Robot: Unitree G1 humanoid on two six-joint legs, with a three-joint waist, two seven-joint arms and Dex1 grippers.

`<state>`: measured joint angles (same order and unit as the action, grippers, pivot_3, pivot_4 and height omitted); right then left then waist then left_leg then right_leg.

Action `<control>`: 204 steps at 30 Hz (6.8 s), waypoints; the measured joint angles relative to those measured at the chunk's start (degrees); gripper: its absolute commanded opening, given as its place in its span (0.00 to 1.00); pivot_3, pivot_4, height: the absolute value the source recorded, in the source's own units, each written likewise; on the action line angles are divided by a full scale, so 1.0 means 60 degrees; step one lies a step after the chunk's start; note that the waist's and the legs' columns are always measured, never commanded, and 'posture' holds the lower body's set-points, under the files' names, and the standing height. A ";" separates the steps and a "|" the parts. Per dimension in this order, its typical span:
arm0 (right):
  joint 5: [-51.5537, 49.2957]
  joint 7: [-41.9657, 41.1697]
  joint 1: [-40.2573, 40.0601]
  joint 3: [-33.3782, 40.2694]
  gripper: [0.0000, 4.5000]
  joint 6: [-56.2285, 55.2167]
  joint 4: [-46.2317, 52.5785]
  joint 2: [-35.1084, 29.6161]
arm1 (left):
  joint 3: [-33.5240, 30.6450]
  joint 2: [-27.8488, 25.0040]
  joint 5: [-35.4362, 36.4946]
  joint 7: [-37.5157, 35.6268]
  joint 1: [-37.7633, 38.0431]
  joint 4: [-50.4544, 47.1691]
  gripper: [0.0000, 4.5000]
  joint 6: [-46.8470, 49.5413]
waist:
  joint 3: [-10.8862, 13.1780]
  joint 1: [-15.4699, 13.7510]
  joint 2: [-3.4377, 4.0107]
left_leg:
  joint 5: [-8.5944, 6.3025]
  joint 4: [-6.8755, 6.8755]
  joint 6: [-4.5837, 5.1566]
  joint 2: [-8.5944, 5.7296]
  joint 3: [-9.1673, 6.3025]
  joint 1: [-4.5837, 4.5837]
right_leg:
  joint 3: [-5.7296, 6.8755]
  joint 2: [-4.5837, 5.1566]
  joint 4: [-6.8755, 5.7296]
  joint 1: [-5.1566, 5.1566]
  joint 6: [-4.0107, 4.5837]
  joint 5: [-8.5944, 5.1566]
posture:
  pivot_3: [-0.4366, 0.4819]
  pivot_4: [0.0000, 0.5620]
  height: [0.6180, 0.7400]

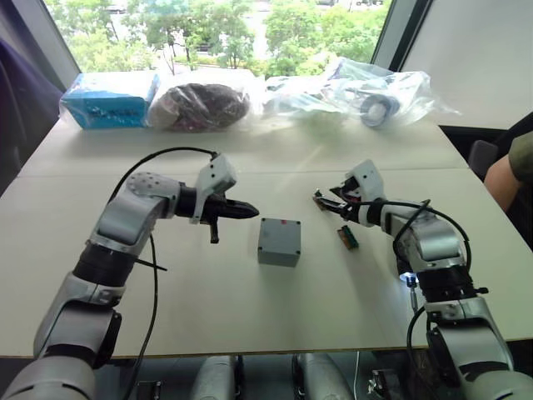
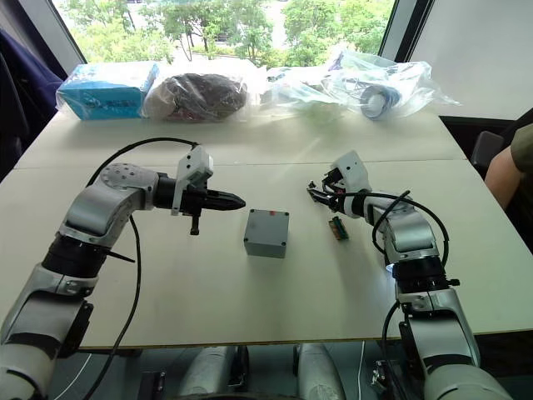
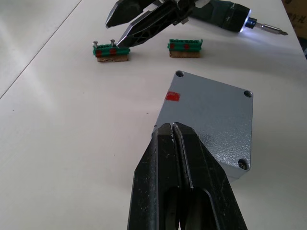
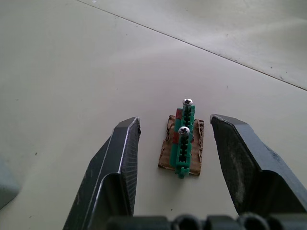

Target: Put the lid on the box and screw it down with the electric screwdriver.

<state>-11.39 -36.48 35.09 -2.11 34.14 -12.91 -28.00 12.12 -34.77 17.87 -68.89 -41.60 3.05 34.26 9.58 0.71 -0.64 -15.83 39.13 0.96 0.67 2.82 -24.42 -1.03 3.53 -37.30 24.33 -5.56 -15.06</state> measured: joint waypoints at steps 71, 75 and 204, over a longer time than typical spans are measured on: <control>-0.1330 -0.0469 -0.2702 -0.0538 0.00 0.1090 0.5795 0.0149 | -0.0290 -0.1391 0.1100 -0.0797 0.0705 -0.1492 0.00 0.1104 | -0.0001 -0.0036 -0.0001 | -0.0001 0.0004 0.0001 -0.0004 -0.0006 0.0001 | 0.0002 0.0002 -0.0003 -0.0004 0.0000 0.0000 | 0.48 0.27 1.00; -0.1325 -0.0357 -0.2703 -0.0538 0.00 0.1092 0.5794 0.0141 | -0.0287 -0.1374 0.1099 -0.0772 0.0704 -0.1495 0.00 0.1120 | -0.0001 -0.0009 0.0000 | -0.0001 0.0003 0.0001 -0.0001 -0.0006 0.0001 | 0.0002 -0.0002 -0.0002 -0.0002 0.0000 0.0000 | 0.48 0.27 1.00; -0.6196 0.2122 0.0301 0.2682 0.39 0.2533 0.4902 0.0508 | 0.0284 -0.0199 0.0839 0.0181 0.0472 -0.0868 0.00 0.0326 | 0.0017 -0.0021 0.0034 | -0.0010 0.0003 0.0015 -0.0005 0.0032 -0.0033 | -0.0037 0.0008 0.0018 0.0029 -0.0029 0.0018 | 0.48 0.27 1.00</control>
<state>-48.56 -23.75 36.90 13.98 49.34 16.50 -24.95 13.82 -35.96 22.90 -67.81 -38.77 -2.16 36.22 9.68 0.58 -0.44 -15.89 39.14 1.06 0.63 3.01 -24.62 -1.25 3.58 -37.19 24.51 -5.73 -14.95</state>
